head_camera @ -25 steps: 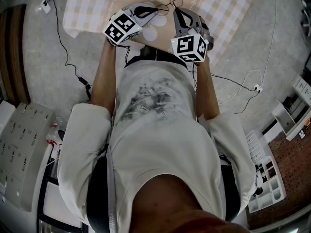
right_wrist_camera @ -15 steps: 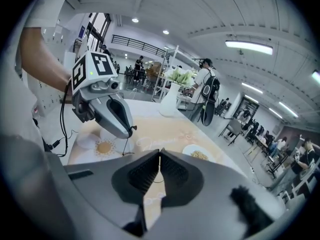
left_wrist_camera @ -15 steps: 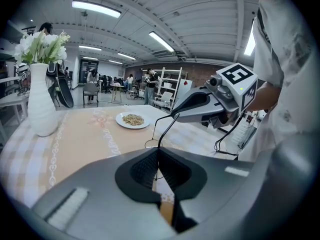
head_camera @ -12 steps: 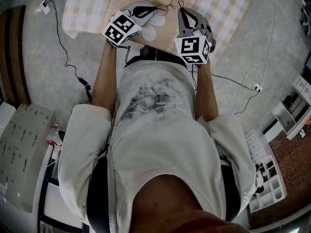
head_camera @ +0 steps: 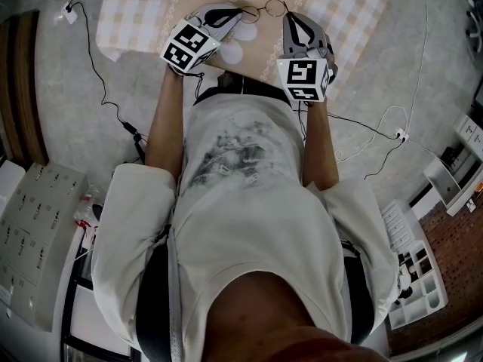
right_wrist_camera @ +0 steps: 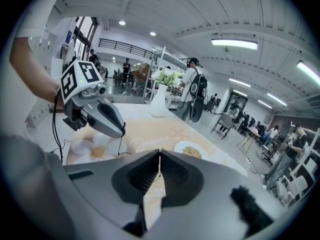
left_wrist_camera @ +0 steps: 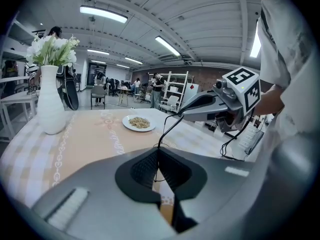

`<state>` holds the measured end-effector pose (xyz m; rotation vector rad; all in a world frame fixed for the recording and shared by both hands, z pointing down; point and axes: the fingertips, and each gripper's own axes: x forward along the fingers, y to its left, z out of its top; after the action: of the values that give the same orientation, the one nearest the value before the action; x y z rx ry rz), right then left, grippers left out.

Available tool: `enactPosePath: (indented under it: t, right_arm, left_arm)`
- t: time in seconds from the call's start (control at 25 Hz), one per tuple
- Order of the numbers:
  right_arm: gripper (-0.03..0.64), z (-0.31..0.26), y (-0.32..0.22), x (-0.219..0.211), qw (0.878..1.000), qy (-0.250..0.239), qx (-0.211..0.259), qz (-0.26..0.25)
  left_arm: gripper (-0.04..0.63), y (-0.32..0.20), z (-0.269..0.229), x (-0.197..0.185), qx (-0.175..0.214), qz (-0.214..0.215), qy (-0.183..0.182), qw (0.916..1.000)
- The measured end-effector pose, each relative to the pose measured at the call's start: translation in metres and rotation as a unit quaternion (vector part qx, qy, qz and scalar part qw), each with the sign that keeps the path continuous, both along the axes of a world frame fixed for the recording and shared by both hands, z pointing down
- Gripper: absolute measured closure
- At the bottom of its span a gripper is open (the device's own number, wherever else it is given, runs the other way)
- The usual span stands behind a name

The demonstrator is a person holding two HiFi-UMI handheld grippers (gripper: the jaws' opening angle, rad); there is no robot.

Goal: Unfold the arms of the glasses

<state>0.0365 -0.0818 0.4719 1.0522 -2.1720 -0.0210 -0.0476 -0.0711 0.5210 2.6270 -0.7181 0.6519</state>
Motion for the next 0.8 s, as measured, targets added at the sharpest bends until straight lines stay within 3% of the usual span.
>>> enactPosePath:
  t: [0.8]
  right_arm:
    - [0.595,-0.002,-0.001,0.021,0.998,-0.036,-0.008,0.056]
  left_arm:
    - [0.583,-0.005,-0.002,-0.006,0.004,-0.028,0.005,0.9996]
